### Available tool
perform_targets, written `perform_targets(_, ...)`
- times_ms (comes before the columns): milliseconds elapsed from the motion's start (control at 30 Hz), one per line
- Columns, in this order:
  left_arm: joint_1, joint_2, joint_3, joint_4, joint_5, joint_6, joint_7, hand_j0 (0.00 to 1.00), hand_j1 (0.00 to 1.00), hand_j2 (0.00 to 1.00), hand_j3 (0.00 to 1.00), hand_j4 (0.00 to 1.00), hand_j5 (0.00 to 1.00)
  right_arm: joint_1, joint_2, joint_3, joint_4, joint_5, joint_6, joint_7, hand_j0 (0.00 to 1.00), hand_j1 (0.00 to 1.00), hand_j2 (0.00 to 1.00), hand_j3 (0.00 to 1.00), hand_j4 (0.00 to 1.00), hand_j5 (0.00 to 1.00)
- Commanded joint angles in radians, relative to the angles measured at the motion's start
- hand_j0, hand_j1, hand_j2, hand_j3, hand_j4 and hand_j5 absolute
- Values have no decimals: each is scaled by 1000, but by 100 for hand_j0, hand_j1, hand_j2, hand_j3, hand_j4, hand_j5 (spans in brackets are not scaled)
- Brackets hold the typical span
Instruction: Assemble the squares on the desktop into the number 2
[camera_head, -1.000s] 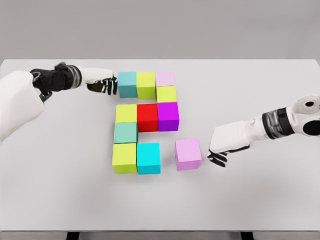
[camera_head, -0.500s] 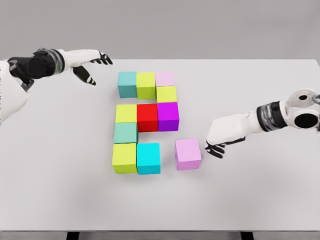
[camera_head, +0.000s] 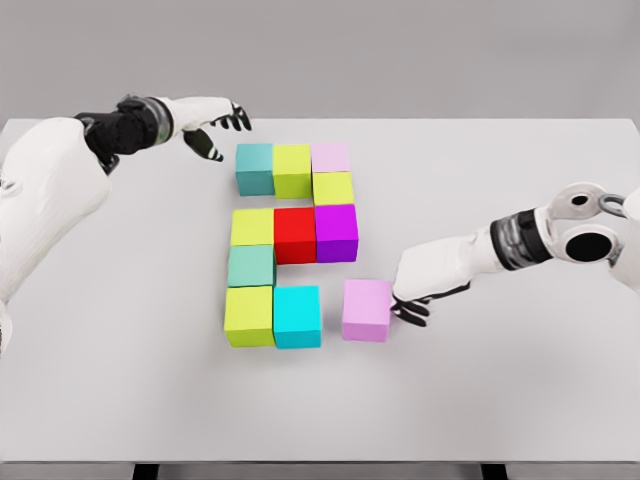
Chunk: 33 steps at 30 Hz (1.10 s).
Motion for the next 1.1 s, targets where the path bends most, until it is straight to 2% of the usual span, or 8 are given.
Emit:
perform_targets(0, -2, -17, 0, 16, -12, 1, 1, 67, 67, 67, 67, 67, 67, 0, 5, -1, -21, -5, 2, 0, 18, 18, 18, 18, 18, 18)
perform_targets(133, -2, -29, 0, 17, -15, 1, 62, 67, 67, 67, 67, 67, 67, 0, 2, -1, -18, -5, 2, 0, 18, 18, 18, 18, 18, 18)
perform_targets(267, 0, -29, -1, 46, -34, 1, 102, 74, 74, 74, 74, 74, 74, 0, -7, -4, -4, -4, 2, 0, 18, 18, 18, 18, 18, 18)
perform_targets(367, 0, -47, -3, 80, -86, 7, 105, 80, 80, 80, 80, 80, 80, 0, -7, -4, 11, -2, 2, 0, 18, 18, 18, 18, 18, 18)
perform_targets(467, 0, -61, -4, 83, -87, 7, 105, 80, 80, 80, 80, 80, 80, 0, -6, -4, 35, 6, 2, 0, 18, 18, 18, 18, 18, 18)
perform_targets(533, 2, -78, -6, 100, -126, 7, 105, 81, 81, 81, 81, 81, 81, 0, -6, -4, 35, 6, 2, 0, 18, 18, 18, 18, 18, 18)
perform_targets(600, 0, -76, -58, 100, -124, 7, 103, 82, 82, 82, 82, 82, 82, 0, -4, -4, 35, 6, 2, 0, 18, 18, 18, 18, 18, 18)
perform_targets(1067, 11, -66, -67, 92, -124, 4, 100, 86, 86, 86, 86, 86, 86, -11, 19, -4, 32, 6, 2, 0, 18, 18, 18, 18, 18, 18)
